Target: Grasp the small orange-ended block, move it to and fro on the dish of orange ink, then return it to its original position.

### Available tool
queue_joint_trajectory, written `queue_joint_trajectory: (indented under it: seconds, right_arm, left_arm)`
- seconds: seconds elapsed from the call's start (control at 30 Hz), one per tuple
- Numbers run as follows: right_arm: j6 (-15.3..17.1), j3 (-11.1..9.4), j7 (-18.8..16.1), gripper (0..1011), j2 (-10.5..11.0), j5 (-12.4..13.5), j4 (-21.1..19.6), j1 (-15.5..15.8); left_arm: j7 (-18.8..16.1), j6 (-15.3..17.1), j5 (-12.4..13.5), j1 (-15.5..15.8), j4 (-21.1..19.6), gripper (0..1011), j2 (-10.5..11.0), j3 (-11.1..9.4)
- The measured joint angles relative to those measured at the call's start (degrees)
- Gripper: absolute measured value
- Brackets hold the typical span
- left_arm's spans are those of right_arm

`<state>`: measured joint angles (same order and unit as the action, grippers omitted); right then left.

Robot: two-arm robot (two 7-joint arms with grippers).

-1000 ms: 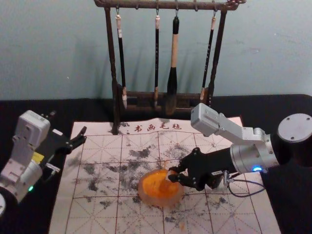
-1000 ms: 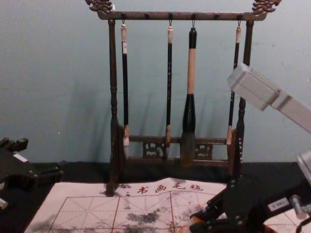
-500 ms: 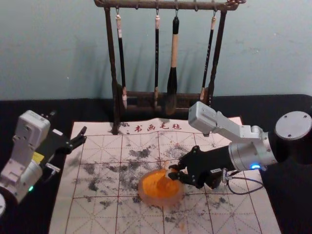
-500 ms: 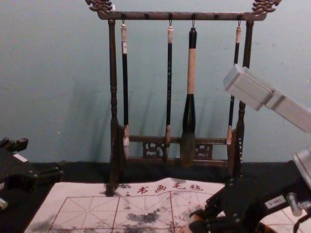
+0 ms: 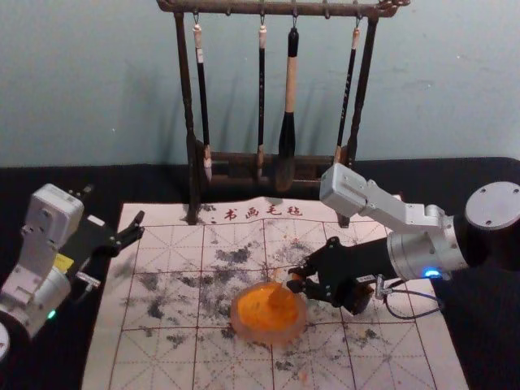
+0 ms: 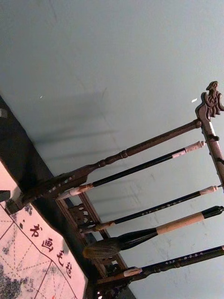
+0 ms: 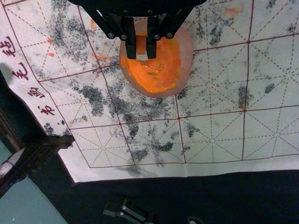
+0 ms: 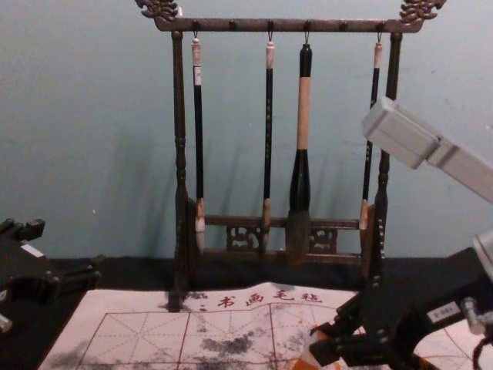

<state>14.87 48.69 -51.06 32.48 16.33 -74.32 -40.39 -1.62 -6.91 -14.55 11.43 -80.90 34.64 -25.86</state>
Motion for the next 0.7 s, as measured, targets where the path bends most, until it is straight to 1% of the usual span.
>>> queue_joint_trajectory:
  seconds: [0.2,0.43,0.7]
  right_arm:
    - [0.4,0.0,-0.4,119,1.0,-0.1,-1.2,0.2]
    - [0.9,0.1,-0.8,119,1.7,-0.1,-2.3,0.4]
    - [1.3,0.4,-1.7,119,2.8,0.4,-4.9,1.3]
  left_arm:
    - [0.0,0.0,0.0,0.0,0.0,1001,0.0,0.0]
    - [0.0,0.0,0.0,0.0,0.0,1001,0.0,0.0]
    - [0.0,0.0,0.0,0.0,0.0,1001,0.0,0.0]
